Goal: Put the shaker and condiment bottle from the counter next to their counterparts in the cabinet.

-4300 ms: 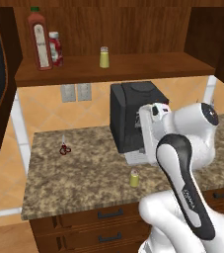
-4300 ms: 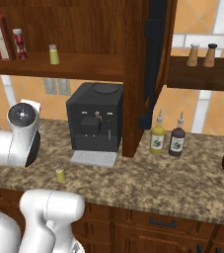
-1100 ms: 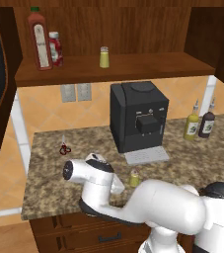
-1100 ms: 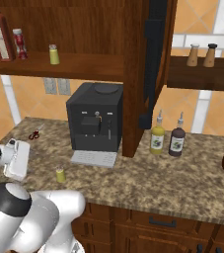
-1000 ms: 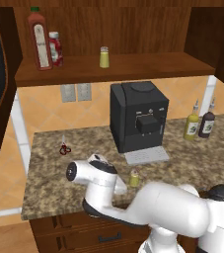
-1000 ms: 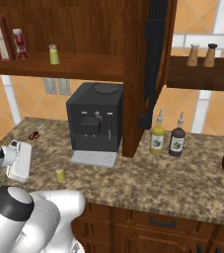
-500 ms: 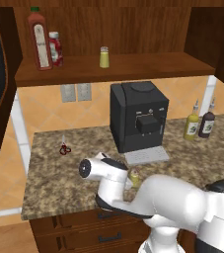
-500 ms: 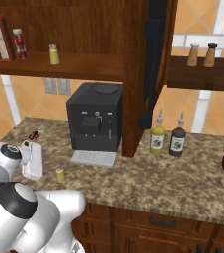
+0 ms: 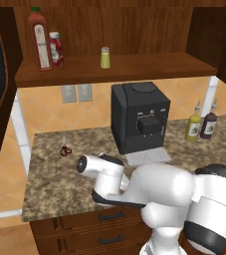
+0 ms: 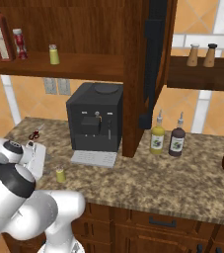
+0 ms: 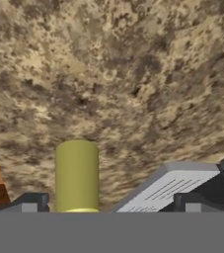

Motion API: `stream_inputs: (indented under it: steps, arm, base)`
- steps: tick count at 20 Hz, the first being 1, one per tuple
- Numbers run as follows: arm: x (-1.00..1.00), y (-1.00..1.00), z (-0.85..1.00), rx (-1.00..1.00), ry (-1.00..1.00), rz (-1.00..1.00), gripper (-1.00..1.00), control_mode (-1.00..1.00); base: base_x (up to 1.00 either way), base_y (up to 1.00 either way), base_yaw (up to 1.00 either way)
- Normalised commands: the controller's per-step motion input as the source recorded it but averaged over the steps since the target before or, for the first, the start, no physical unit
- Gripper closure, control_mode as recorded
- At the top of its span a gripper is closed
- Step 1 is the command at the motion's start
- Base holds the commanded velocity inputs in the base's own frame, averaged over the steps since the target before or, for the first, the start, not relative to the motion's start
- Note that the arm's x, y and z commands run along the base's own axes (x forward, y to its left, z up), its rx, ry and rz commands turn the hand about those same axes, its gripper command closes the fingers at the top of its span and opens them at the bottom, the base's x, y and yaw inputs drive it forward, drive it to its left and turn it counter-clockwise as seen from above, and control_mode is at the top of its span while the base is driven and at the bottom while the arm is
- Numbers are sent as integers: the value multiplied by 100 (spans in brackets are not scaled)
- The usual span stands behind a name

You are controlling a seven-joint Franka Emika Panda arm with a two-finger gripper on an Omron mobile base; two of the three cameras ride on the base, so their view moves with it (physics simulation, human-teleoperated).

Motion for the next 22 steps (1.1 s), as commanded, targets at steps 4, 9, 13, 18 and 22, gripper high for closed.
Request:
stream_inputs:
  steps: [4,9,13,18,22]
  arm:
    - [0,0,0,-3,3,-1,-100,-100]
    - [-2,-2,0,-8,9,-9,-100,-100]
    - [0,0,0,0,0,0,-100,-100]
    - [-23,-24,-2,0,0,-5,-100,-100]
    - [-9,-19,0,0,0,0,-100,-100]
  base:
    - [0,0,0]
    - [0,0,0]
    - [0,0,0]
    - [0,0,0]
    - [0,0,0]
